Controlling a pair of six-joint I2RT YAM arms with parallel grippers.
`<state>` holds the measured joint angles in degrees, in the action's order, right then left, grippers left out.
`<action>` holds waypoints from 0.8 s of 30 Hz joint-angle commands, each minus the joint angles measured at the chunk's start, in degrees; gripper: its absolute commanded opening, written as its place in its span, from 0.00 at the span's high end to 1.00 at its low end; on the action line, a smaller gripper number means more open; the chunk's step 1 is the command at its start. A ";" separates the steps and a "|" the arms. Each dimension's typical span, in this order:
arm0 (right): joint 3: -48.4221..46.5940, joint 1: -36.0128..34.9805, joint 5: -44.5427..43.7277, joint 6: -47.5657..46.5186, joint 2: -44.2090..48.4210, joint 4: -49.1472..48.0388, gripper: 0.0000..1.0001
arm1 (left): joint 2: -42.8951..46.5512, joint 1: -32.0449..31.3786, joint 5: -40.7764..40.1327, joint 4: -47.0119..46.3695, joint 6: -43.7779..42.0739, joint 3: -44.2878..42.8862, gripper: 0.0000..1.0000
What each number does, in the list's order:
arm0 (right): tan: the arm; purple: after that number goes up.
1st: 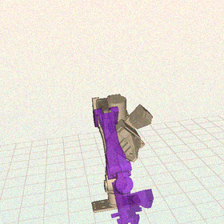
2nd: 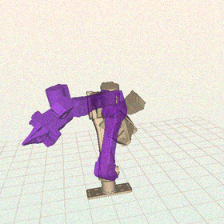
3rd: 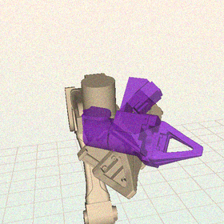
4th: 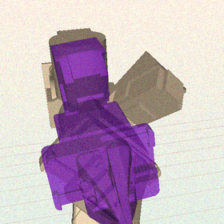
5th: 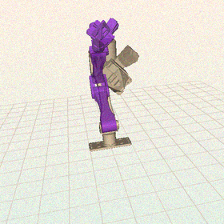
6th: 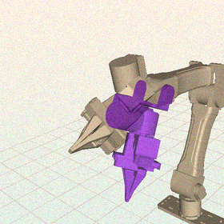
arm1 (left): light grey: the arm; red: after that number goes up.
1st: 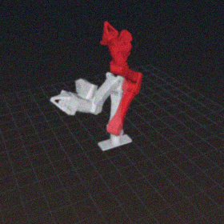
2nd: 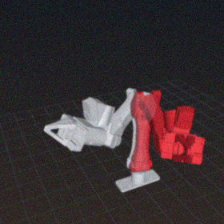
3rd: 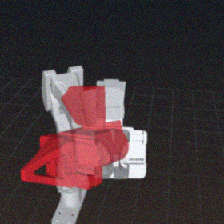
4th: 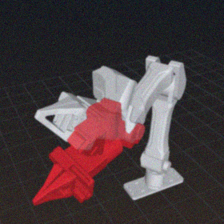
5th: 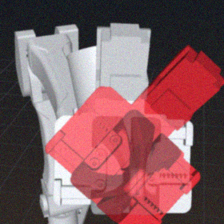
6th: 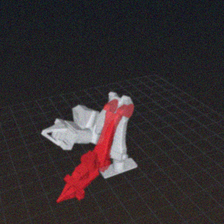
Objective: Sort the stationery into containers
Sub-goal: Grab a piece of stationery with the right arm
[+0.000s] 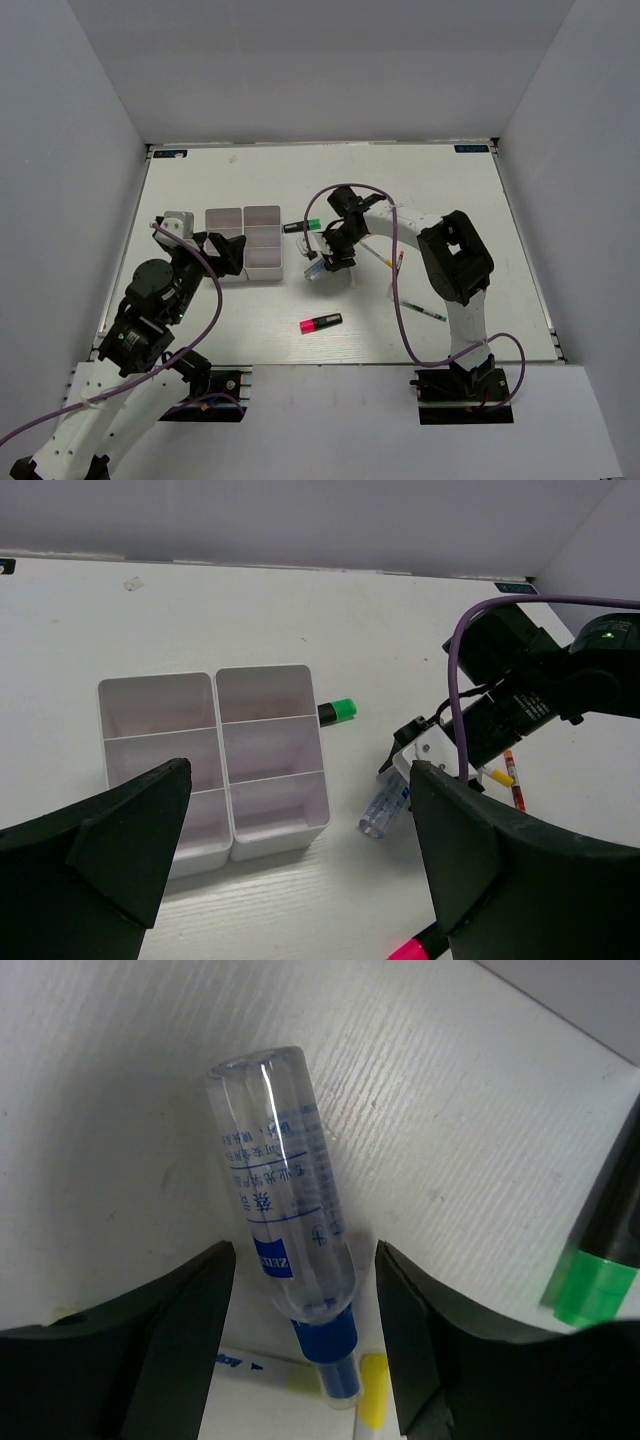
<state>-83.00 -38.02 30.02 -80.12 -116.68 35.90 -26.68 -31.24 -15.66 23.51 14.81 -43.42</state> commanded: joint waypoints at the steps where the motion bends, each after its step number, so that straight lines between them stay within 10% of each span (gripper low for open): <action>1: -2.60 -0.56 -2.07 -0.30 -1.88 1.28 0.36 | 0.75 0.22 -0.25 0.05 -0.66 1.14 0.00; 12: -4.10 -1.53 -4.00 1.88 2.76 6.90 0.96 | 1.80 0.22 -0.78 0.05 -0.66 1.14 0.00; 24: -11.39 -7.59 -20.87 18.68 13.23 1.03 1.00 | 4.70 0.22 -1.30 0.05 -0.66 1.14 0.00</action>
<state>-92.14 -44.60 14.59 -66.92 -107.15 40.12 -22.85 -31.24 -16.01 23.55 14.74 -42.59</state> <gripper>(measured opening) 0.435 0.995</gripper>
